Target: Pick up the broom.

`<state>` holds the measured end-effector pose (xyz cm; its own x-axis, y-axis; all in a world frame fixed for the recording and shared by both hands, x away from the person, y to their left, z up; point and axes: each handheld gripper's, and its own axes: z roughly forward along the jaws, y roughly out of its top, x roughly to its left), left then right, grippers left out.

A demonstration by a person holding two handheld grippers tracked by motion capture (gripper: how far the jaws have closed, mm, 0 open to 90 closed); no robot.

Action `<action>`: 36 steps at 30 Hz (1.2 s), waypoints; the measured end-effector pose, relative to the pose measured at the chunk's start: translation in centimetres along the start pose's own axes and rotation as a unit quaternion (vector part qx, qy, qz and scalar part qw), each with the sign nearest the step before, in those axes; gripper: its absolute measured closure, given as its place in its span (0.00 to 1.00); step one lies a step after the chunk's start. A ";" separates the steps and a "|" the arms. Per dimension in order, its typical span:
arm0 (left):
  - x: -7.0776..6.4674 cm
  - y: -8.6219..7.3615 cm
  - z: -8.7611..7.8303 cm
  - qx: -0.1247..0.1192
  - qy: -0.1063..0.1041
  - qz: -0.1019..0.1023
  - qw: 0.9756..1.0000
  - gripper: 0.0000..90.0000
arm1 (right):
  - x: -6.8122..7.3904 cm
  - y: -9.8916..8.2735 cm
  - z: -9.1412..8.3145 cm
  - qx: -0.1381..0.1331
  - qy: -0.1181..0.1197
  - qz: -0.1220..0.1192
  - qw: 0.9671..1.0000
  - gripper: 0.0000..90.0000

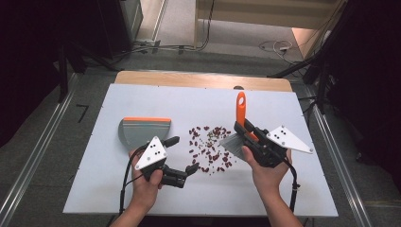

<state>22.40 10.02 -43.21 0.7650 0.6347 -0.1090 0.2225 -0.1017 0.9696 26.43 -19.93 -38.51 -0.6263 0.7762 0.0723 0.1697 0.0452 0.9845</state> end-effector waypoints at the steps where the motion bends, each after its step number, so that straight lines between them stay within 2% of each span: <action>1: 0.0 0.0 0.0 0.000 0.000 0.000 1.000 0.00 | 0.2 0.0 0.1 0.000 0.003 -0.001 1.000 0.78; 3: -0.4 0.1 0.3 0.004 -0.007 -0.002 1.000 0.00 | 0.7 -0.1 0.3 0.001 0.009 -0.004 1.000 0.78; 8: -0.7 0.1 0.7 0.006 -0.006 -0.015 1.000 0.03 | 1.9 -0.4 0.7 0.003 0.024 -0.011 1.000 0.78; 25: -2.2 0.1 1.9 0.022 -0.003 -0.018 1.000 0.25 | 5.3 -0.7 1.2 0.003 0.064 -0.026 0.998 0.78; 27: -2.3 0.1 2.0 0.020 -0.013 -0.022 0.999 0.29 | 5.6 -0.8 1.2 0.003 0.067 -0.024 0.997 0.78; 32: -2.5 -0.1 2.3 0.029 -0.017 -0.023 0.999 0.37 | 6.3 -0.9 1.2 0.002 0.076 -0.029 0.997 0.78; 36: -2.6 -0.2 2.6 0.039 -0.028 -0.030 0.998 0.43 | 6.9 -0.9 1.3 0.002 0.082 -0.031 0.996 0.78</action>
<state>21.94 6.34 -43.64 0.7816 0.5972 -0.1800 0.3132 -0.1263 0.9413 22.95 -13.86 -39.13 -0.7517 0.6585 0.0367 0.1297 0.0930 0.9872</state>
